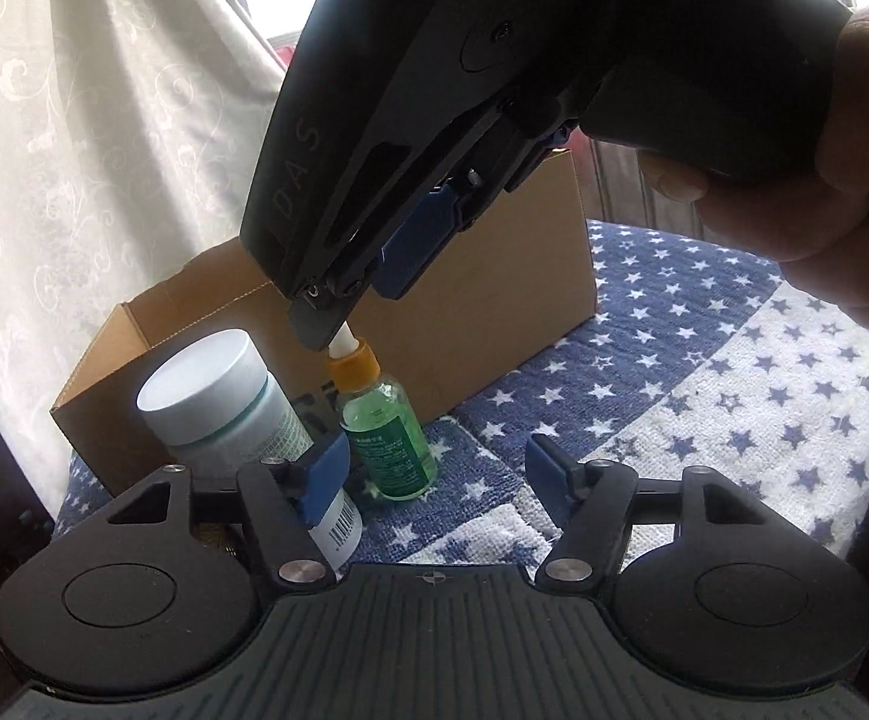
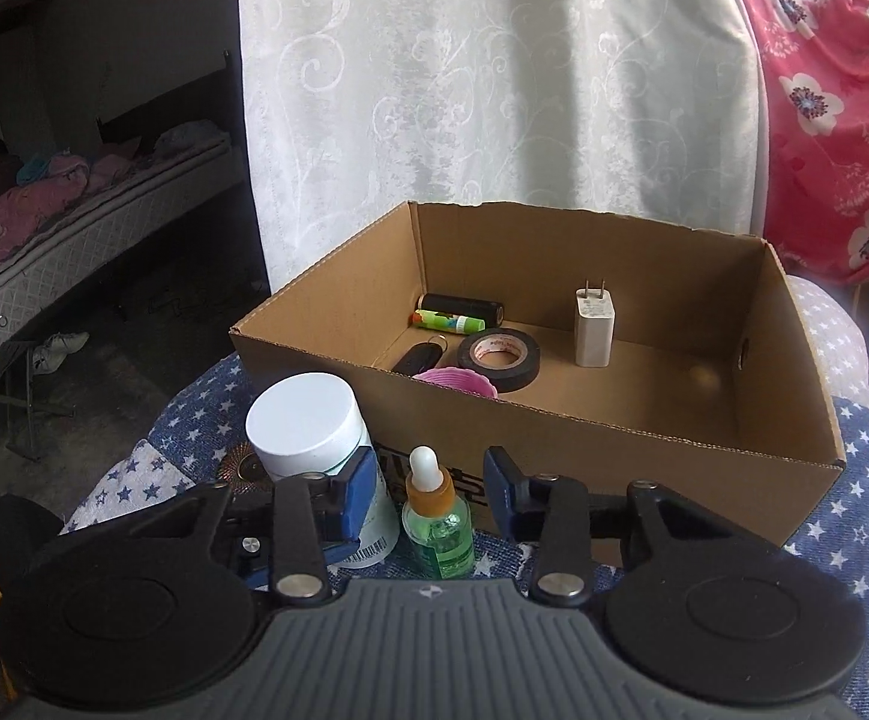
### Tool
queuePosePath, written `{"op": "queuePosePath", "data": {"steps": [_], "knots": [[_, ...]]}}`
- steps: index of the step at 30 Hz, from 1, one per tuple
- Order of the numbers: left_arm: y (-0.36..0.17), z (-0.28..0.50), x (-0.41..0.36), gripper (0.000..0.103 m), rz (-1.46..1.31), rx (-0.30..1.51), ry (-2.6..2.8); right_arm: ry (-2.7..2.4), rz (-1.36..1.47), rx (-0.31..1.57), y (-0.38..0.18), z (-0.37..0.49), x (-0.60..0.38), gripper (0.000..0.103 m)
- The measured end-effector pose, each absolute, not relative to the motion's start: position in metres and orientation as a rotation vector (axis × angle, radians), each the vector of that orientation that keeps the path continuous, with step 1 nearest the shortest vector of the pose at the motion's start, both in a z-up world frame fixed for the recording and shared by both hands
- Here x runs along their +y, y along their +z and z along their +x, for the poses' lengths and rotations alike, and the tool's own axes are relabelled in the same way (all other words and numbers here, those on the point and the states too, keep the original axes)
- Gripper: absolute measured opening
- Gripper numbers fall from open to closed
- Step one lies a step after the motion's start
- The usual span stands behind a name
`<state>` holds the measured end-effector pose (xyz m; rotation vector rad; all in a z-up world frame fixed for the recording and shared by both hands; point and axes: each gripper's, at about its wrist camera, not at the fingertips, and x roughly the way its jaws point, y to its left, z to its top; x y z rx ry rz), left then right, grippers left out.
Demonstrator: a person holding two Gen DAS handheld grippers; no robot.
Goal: Organize rigid objects
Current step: 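Grasp the green dropper bottle by its orange cap with the right gripper, then lower the dropper bottle into the box beside the charger and release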
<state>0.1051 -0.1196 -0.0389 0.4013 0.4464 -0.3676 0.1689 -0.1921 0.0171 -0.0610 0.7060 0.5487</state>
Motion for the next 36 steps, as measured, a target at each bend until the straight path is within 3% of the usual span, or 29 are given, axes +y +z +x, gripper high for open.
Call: {"op": "queuePosePath", "data": {"steps": [13,21,24,27,36], "knots": [[-0.056,0.118,-0.123,0.061,0.416,0.434,-0.287,0.577,-0.099,0.741,-0.003,0.189,-0.182,0.021],[-0.055,0.120,-0.119,0.060,0.400,0.436,-0.268,0.572,-0.058,0.746,-0.001,0.185,-0.194,0.021],[-0.054,0.117,-0.119,0.053,0.399,0.432,-0.274,0.573,-0.051,0.747,0.003,0.177,-0.199,0.021],[-0.051,0.113,-0.121,0.036,0.395,0.430,-0.288,0.569,-0.053,0.748,0.007,0.170,-0.201,0.021],[-0.001,0.090,-0.109,0.035,0.379,0.355,-0.325,0.565,-0.074,0.677,0.050,0.145,-0.205,0.021]]}}
